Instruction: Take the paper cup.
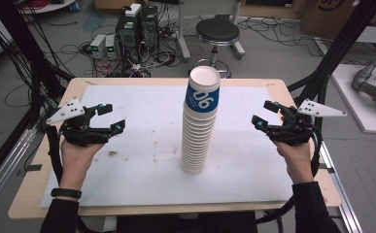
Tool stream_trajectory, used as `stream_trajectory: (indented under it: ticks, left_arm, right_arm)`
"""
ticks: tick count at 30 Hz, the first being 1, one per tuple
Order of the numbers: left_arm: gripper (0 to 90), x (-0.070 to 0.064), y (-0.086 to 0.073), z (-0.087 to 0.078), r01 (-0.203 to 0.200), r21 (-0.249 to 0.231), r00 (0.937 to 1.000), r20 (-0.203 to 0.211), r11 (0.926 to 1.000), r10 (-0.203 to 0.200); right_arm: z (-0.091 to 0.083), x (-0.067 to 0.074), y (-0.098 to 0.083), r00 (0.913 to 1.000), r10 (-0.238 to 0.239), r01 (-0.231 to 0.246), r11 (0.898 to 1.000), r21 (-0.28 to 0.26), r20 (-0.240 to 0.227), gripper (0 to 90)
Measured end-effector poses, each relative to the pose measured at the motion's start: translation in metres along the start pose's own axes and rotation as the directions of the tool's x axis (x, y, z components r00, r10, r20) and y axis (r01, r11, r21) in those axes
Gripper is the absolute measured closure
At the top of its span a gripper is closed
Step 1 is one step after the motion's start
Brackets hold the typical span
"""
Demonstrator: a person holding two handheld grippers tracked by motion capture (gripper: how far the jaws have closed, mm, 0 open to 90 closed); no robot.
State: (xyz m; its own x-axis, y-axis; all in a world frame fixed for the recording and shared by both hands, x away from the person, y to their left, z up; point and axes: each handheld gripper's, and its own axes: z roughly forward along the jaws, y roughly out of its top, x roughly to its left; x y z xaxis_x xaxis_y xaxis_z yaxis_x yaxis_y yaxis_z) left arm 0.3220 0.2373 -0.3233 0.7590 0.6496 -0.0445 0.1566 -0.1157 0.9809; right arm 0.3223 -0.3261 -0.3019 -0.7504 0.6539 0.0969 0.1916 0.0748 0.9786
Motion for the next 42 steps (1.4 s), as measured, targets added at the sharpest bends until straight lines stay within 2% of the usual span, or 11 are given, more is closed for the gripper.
stream_trajectory:
  ticks: [4,11,15,16,23,28,31,32,34,36,42]
  left_arm:
    - [22.5,0.000,0.001,-0.001,0.011,0.008,0.9999,0.009,0.9999,-0.011]
    - [22.5,-0.001,0.000,-0.001,0.023,-0.016,0.9989,0.041,0.9996,-0.023]
    - [22.5,-0.003,0.001,0.001,0.012,-0.015,0.9982,0.059,0.9998,-0.011]
    - [22.6,-0.004,0.001,0.001,0.006,-0.011,0.9982,0.060,0.9999,-0.005]
    - [22.5,-0.005,0.002,0.003,0.012,-0.006,0.9953,0.096,0.9999,-0.011]
    - [22.1,-0.008,0.006,0.004,-0.005,0.007,0.9939,0.111,1.0000,0.005]
    - [22.1,-0.011,0.008,0.004,-0.014,0.011,0.9919,0.126,0.9998,0.013]
    - [22.1,-0.012,0.008,0.004,-0.007,0.009,0.9896,0.144,0.9999,0.006]
    - [22.1,-0.013,0.008,0.004,-0.007,0.010,0.9892,0.147,0.9999,0.005]
    - [22.1,-0.014,0.008,0.005,-0.012,0.020,0.9893,0.145,0.9997,0.009]
    - [22.1,-0.014,0.009,0.004,-0.004,0.010,0.9888,0.149,0.9999,0.003]
  right_arm:
    - [-0.004,0.000,0.001,0.9998,0.004,-0.005,1.000,-0.024,-0.019,19.3]
    - [-0.008,0.002,0.007,0.9981,-0.017,0.016,1.000,-0.021,-0.060,19.3]
    - [-0.008,0.007,0.010,0.9960,-0.029,0.028,0.999,-0.022,-0.085,19.2]
    - [-0.007,0.009,0.012,0.9937,-0.036,0.034,0.999,-0.022,-0.106,19.1]
    - [-0.002,0.019,0.018,0.9848,-0.056,0.055,0.998,-0.010,-0.165,18.2]
    - [0.003,0.024,0.024,0.9793,-0.055,0.055,0.998,-0.005,-0.195,18.1]
    - [0.006,0.028,0.030,0.9741,-0.066,0.065,0.998,-0.010,-0.216,18.1]
    - [0.007,0.030,0.033,0.9724,-0.067,0.066,0.998,-0.011,-0.224,18.2]
    - [0.008,0.033,0.036,0.9699,-0.071,0.070,0.997,-0.015,-0.233,18.2]
    - [0.011,0.040,0.045,0.9609,-0.088,0.084,0.996,-0.026,-0.262,18.2]
    - [0.016,0.052,0.060,0.9528,-0.128,0.127,0.992,-0.023,-0.275,18.2]
